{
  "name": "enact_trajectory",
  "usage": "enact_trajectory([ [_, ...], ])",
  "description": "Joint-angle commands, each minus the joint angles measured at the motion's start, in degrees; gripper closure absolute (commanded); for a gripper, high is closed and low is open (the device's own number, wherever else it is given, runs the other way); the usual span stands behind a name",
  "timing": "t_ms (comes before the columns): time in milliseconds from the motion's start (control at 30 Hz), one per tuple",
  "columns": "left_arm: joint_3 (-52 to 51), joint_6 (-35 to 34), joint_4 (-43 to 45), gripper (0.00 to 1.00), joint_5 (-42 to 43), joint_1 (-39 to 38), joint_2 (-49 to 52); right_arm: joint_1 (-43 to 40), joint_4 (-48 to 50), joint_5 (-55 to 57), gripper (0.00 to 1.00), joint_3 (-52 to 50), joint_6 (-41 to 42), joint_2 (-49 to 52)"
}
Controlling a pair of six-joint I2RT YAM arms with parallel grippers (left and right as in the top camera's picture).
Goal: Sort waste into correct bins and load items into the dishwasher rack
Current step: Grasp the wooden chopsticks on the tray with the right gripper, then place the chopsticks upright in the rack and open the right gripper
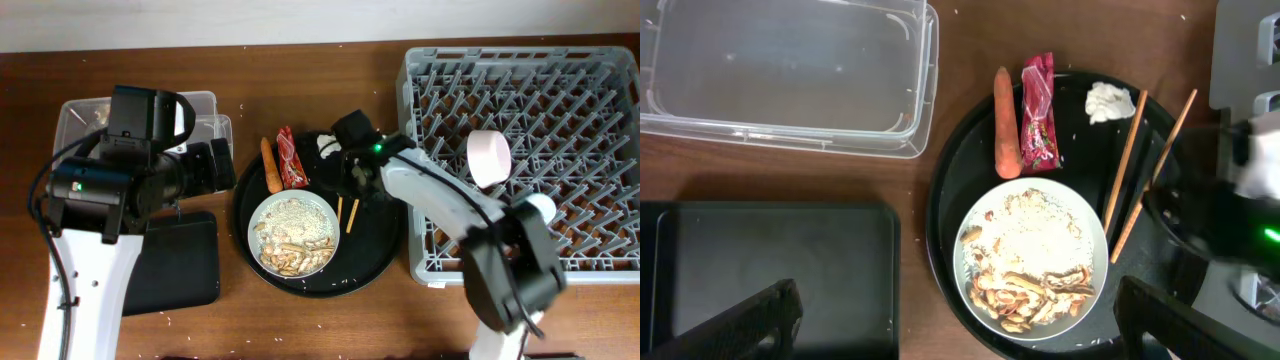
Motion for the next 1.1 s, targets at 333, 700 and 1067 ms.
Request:
enact_trajectory([
  [333, 0.68, -0.26, 0.04, 0.01, 0.22, 0.13, -0.24, -8.61, -2.64, -4.35, 0.96, 4.57, -14.19, -12.20],
  [700, 0.68, -0.26, 0.04, 0.01, 0.22, 0.13, -0.24, -12.11, -7.10, -13.40, 0.45, 4.90, -24.35, -13.31],
  [1067, 0.68, -0.26, 0.04, 0.01, 0.22, 0.13, -0.24, 1.07, 10.10, -0.48, 0.85, 4.79, -1.95, 8.96],
])
